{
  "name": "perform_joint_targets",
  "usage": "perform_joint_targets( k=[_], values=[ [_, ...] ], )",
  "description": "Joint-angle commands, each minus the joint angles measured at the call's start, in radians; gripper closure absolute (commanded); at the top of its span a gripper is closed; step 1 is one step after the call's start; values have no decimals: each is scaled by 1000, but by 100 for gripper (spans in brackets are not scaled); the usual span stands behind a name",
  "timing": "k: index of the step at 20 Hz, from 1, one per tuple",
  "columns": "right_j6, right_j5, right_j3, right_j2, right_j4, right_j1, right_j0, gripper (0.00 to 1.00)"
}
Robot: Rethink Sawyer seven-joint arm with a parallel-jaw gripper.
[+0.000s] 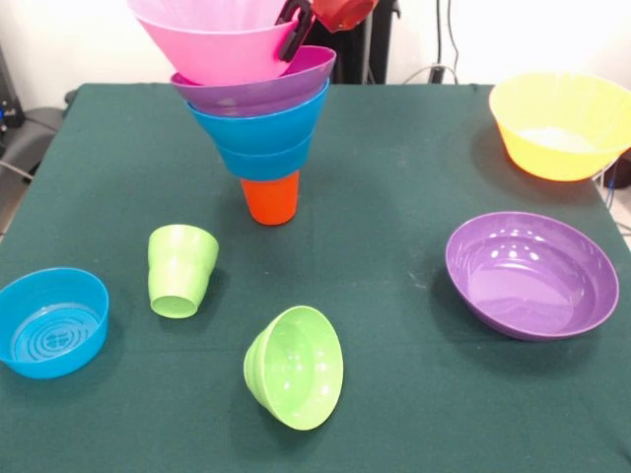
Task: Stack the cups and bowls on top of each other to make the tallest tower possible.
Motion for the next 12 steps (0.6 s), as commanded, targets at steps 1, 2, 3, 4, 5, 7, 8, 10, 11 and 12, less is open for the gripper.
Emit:
perform_joint_targets(
  k=[1,2,3,4,5,7,8,10,11,12],
  values=[
    [36,28,-67,120,-28,51,-12,100],
    [32,74,-95,124,-18,49,-15,100],
    [26,126,-127,121,-16,51,-13,100],
    [32,166,-145,122,-6,51,-14,100],
    [36,182,-152,124,-1,52,-13,100],
    [46,194,-153,125,7,53,-11,100],
    [54,182,-143,126,9,53,-9,100],
    [63,175,-139,130,13,55,-7,100],
    [65,174,-140,130,13,54,-5,100],
    [67,174,-140,131,13,53,-4,100]
  ],
)
